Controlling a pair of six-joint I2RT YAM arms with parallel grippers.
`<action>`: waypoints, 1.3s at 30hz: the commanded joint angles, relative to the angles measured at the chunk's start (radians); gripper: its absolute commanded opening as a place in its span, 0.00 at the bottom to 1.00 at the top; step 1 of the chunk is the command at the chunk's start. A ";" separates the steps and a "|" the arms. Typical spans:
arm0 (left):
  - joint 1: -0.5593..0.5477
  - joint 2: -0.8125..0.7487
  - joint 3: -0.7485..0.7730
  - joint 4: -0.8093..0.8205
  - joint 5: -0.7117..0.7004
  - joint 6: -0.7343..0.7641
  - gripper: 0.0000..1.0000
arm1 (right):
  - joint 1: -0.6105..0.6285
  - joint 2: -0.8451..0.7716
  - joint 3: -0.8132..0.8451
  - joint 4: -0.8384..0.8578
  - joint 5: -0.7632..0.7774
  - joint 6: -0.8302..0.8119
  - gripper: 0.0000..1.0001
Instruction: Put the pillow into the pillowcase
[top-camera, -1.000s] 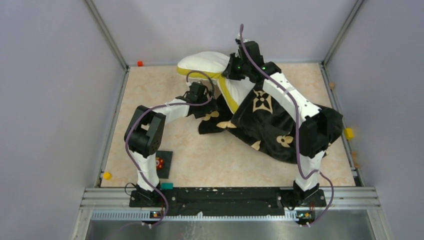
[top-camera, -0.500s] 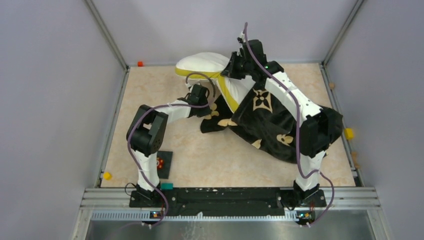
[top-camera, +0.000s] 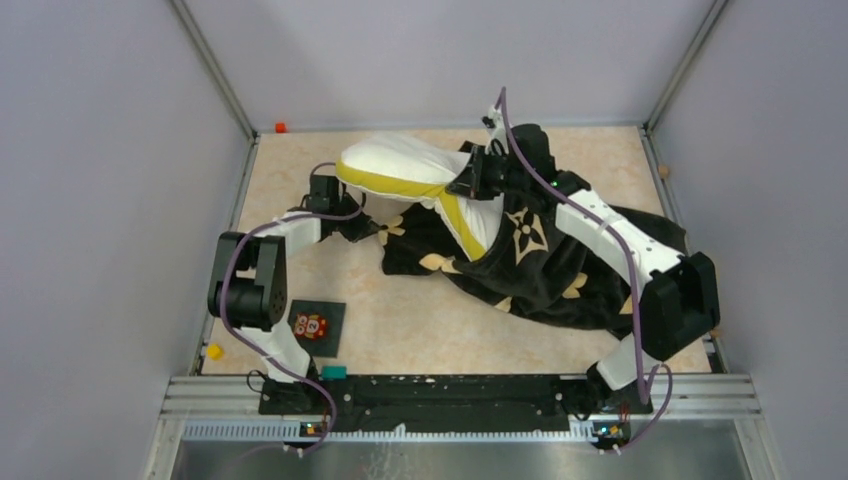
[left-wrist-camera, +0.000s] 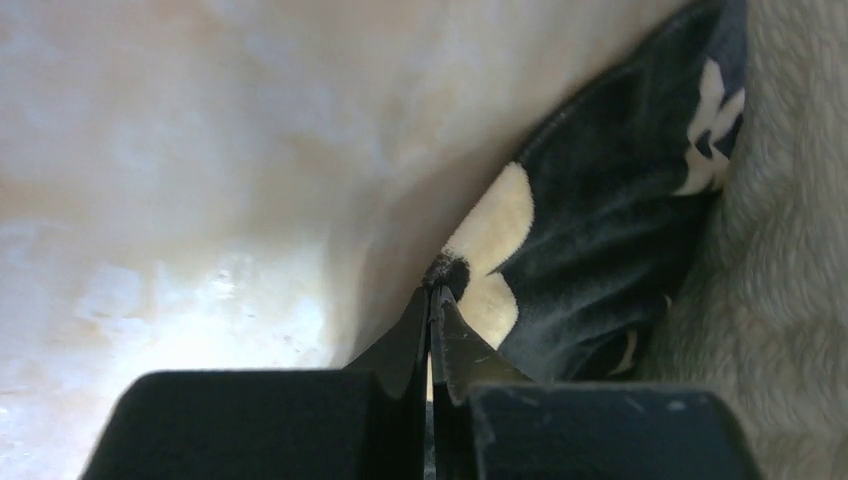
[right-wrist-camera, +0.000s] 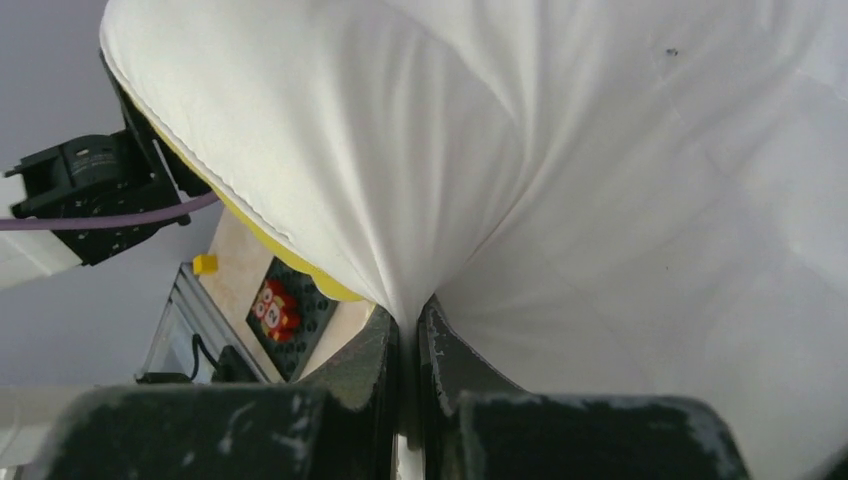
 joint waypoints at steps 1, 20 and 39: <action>-0.002 -0.057 -0.061 0.108 0.118 0.037 0.01 | -0.018 -0.133 -0.081 0.316 -0.155 0.085 0.00; -0.157 0.043 -0.087 0.218 0.356 0.022 0.90 | -0.142 -0.247 -0.300 1.167 -0.307 0.646 0.00; -0.058 0.040 0.010 0.691 0.434 -0.493 0.00 | -0.059 -0.377 -0.432 0.598 -0.406 0.065 0.00</action>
